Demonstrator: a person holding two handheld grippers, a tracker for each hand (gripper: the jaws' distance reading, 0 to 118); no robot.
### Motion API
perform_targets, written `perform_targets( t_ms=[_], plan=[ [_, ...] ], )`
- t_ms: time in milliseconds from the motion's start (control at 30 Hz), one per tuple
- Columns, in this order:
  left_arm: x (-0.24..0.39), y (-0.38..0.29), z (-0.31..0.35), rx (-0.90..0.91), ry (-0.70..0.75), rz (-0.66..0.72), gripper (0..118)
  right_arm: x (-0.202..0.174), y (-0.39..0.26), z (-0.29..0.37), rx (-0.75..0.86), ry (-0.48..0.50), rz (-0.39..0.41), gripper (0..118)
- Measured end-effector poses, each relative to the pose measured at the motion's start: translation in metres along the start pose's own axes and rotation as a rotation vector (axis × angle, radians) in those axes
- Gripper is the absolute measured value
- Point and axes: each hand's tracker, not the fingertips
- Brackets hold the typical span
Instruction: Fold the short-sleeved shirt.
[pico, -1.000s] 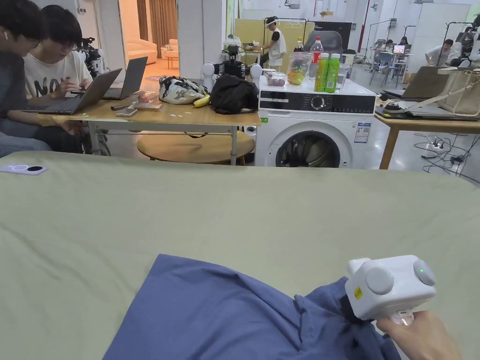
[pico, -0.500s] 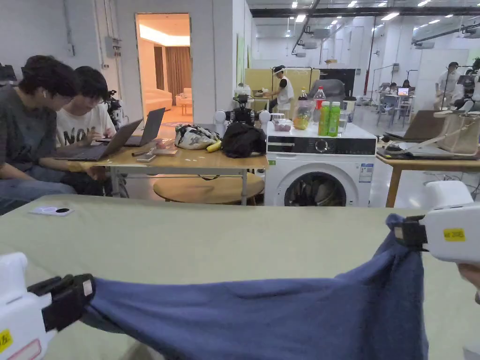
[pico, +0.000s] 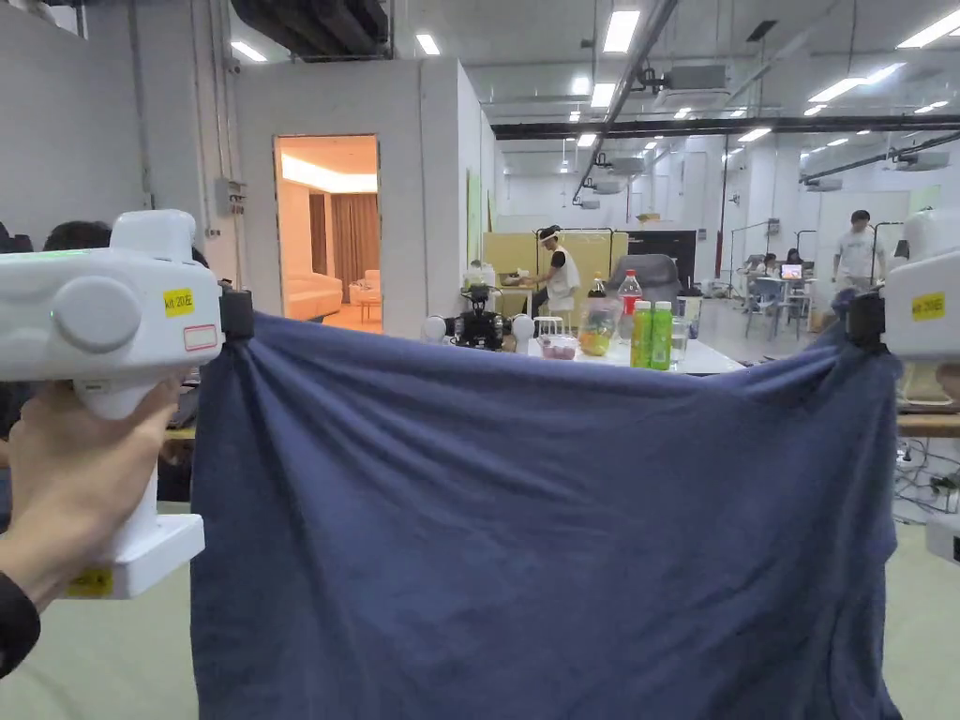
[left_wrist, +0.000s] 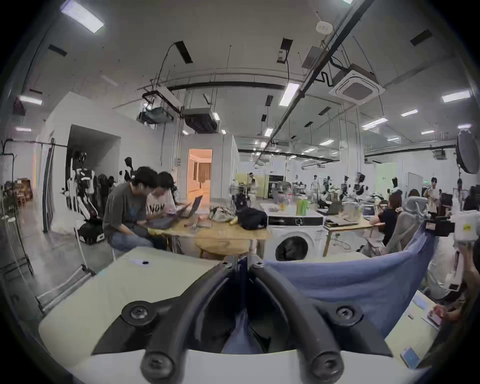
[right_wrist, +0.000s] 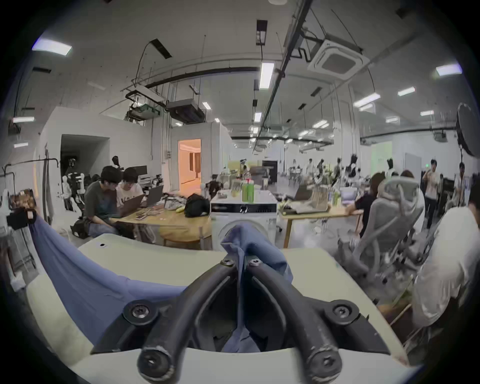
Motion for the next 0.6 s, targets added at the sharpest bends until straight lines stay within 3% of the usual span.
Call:
perform_targets(
  t_ms=[167, 600],
  plan=[
    [0.005, 0.031, -0.019, 0.051, 0.033, -0.053, 0, -0.011, 0.039, -0.033, 0.042, -0.016, 0.027, 0],
    [-0.014, 0.053, -0.046, 0.096, 0.065, -0.025, 0, -0.033, 0.105, -0.074, 0.121, -0.044, 0.027, 0]
  ],
)
